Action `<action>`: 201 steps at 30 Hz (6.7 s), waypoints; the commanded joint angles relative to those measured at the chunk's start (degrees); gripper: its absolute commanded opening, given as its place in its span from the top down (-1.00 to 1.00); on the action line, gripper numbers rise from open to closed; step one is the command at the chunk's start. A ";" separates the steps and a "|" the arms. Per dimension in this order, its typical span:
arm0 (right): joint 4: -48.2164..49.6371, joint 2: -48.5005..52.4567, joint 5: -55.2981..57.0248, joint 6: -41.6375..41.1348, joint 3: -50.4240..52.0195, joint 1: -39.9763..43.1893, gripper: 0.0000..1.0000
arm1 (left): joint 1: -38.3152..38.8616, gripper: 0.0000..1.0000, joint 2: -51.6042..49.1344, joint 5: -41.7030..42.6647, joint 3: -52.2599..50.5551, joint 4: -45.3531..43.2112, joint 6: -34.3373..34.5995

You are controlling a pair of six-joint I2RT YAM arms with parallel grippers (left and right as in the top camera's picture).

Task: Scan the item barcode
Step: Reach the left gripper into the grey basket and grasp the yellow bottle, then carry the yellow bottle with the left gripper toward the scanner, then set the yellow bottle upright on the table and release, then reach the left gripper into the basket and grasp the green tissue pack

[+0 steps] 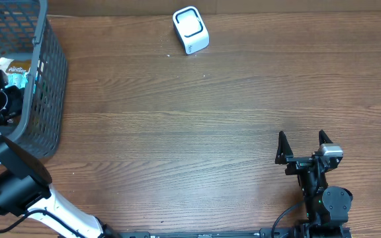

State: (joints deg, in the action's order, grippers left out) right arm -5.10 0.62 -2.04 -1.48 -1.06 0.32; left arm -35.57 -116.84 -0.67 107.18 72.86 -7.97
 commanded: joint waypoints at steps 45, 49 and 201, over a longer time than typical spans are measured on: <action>0.33 -0.44 0.72 0.22 0.59 -0.22 -1.00 | 34.99 0.91 17.00 15.21 40.41 23.91 21.03; 0.33 -0.44 0.72 0.22 0.59 -0.22 -1.00 | 45.46 0.88 16.06 7.04 34.64 23.85 25.38; 0.33 -0.44 0.72 0.22 0.59 -0.22 -1.00 | 5.44 -0.99 -4.83 3.04 34.82 13.05 25.94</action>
State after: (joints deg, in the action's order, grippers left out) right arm -5.13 0.62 -2.04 -1.48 -1.06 0.34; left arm -30.04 -118.50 0.10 142.43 85.76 21.47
